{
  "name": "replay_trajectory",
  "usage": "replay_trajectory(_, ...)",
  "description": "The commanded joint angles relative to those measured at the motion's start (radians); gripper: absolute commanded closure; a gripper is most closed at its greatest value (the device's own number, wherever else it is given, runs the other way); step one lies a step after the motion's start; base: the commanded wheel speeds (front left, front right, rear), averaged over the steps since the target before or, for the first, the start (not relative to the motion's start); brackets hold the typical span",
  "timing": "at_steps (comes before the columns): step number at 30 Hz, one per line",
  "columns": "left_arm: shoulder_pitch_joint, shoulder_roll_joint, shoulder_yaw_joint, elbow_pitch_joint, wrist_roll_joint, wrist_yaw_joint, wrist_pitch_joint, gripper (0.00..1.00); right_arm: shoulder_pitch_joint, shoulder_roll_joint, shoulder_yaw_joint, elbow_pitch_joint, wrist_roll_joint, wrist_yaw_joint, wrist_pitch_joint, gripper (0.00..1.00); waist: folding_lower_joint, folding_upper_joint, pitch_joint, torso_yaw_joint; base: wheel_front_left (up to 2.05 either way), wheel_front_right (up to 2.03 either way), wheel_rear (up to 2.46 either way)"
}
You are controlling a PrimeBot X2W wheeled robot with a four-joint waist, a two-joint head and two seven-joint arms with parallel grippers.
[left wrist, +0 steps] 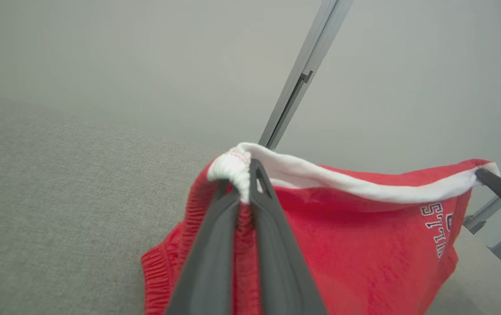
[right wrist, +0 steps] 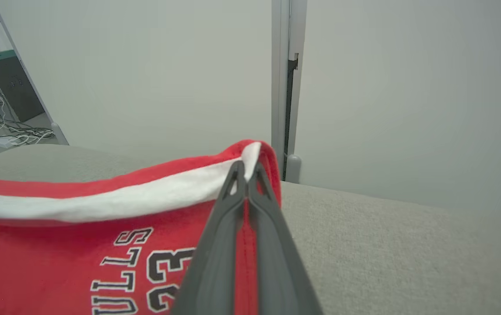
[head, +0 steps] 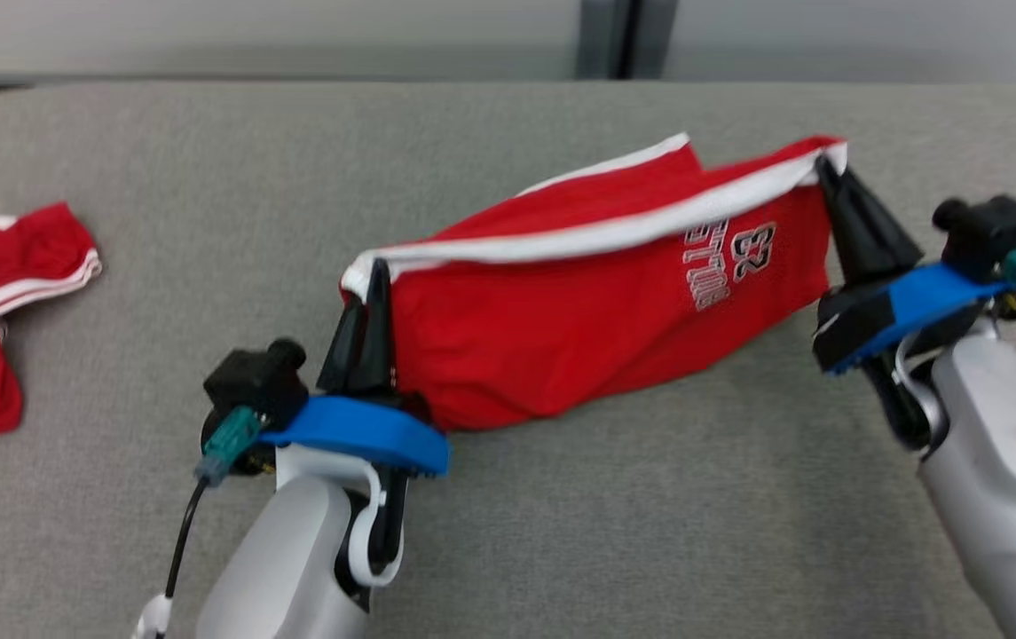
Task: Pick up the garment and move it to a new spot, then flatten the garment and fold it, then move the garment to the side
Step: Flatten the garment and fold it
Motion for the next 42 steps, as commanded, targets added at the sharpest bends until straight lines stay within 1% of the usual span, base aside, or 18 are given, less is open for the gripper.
replay_trajectory(1, -0.023, 0.0, -0.006, -0.001, -0.002, 0.008, -0.003, 1.0, -0.024, -0.011, 0.004, 0.009, -0.009, 0.0, -0.005, 1.0, -0.0003, -0.0004, 0.068, 0.064, 0.0, 0.0, 0.0)
replay_trajectory(4, -0.071, 0.0, -0.027, -0.003, -0.023, 0.044, -0.003, 1.0, -0.099, -0.029, 0.017, 0.045, -0.028, 0.0, -0.005, 1.0, -0.0003, -0.0004, 0.114, 0.086, 0.0, 0.0, 0.0)
replay_trajectory(6, -0.1, 0.0, -0.042, -0.006, -0.04, 0.057, -0.003, 1.0, -0.143, -0.038, 0.025, 0.068, -0.034, 0.0, -0.005, 1.0, -0.0003, -0.0004, 0.141, 0.098, 0.0, 0.0, 0.0)
replay_trajectory(14, -0.171, 0.0, -0.126, 0.013, -0.092, 0.083, -0.003, 1.0, -0.253, -0.042, 0.049, 0.168, -0.058, 0.0, -0.005, 1.0, -0.0003, -0.0004, 0.199, 0.13, 0.0, 0.0, 0.0)
replay_trajectory(18, -0.183, 0.0, -0.134, 0.022, -0.107, 0.106, -0.003, 1.0, -0.279, -0.038, 0.042, 0.202, -0.072, 0.0, -0.005, 1.0, -0.0003, -0.0004, 0.208, 0.134, 0.0, 0.0, 0.0)
replay_trajectory(23, -0.183, 0.0, -0.139, 0.033, -0.11, 0.117, -0.003, 1.0, -0.29, -0.033, 0.031, 0.236, -0.094, 0.0, -0.005, 1.0, -0.0003, -0.0004, 0.207, 0.137, 0.0, 0.0, 0.0)
replay_trajectory(24, -0.181, 0.0, -0.139, 0.036, -0.11, 0.118, -0.003, 0.95, -0.288, -0.03, 0.031, 0.241, -0.097, 0.0, -0.005, 1.0, -0.0003, -0.0004, 0.206, 0.136, 0.0, 0.0, 0.0)
replay_trajectory(25, -0.178, 0.0, -0.138, 0.037, -0.109, 0.121, -0.003, 0.66, -0.288, -0.028, 0.025, 0.245, -0.097, 0.0, -0.005, 0.98, -0.0003, -0.0004, 0.204, 0.136, 0.0, 0.0, 0.0)
replay_trajectory(26, -0.177, 0.0, -0.135, 0.036, -0.107, 0.123, -0.003, 0.51, -0.288, -0.028, 0.018, 0.249, -0.102, 0.0, -0.005, 0.63, -0.0003, -0.0004, 0.203, 0.136, 0.0, 0.0, 0.0)
replay_trajectory(27, -0.175, 0.0, -0.134, 0.037, -0.105, 0.121, -0.003, 0.0, -0.287, -0.025, 0.013, 0.252, -0.104, 0.0, -0.005, 0.1, -0.0003, -0.0004, 0.201, 0.137, 0.0, 0.0, 0.0)
replay_trajectory(28, -0.171, 0.0, -0.13, 0.038, -0.103, 0.123, -0.003, 0.0, -0.284, -0.022, 0.009, 0.255, -0.109, 0.0, -0.005, 0.0, -0.0003, -0.0004, 0.198, 0.136, 0.0, 0.0, 0.0)
replay_trajectory(31, -0.153, 0.0, -0.121, 0.041, -0.094, 0.131, -0.003, 0.0, -0.273, -0.023, 0.012, 0.247, -0.134, 0.0, -0.005, 0.0, -0.0003, -0.0004, 0.187, 0.134, 0.0, 0.0, 0.0)
replay_trajectory(36, -0.121, 0.0, -0.106, 0.038, -0.079, 0.137, -0.003, 0.0, -0.234, -0.015, -0.003, 0.27, -0.125, 0.0, -0.005, 0.0, -0.0003, -0.0004, 0.163, 0.126, 0.0, 0.0, 0.0)
replay_trajectory(42, -0.078, 0.0, -0.089, 0.031, -0.061, 0.141, -0.003, 0.0, -0.195, -0.014, 0.035, 0.382, -0.067, 0.0, -0.002, 0.0, -0.0003, -0.0004, 0.14, 0.119, 0.0, 0.0, 0.0)
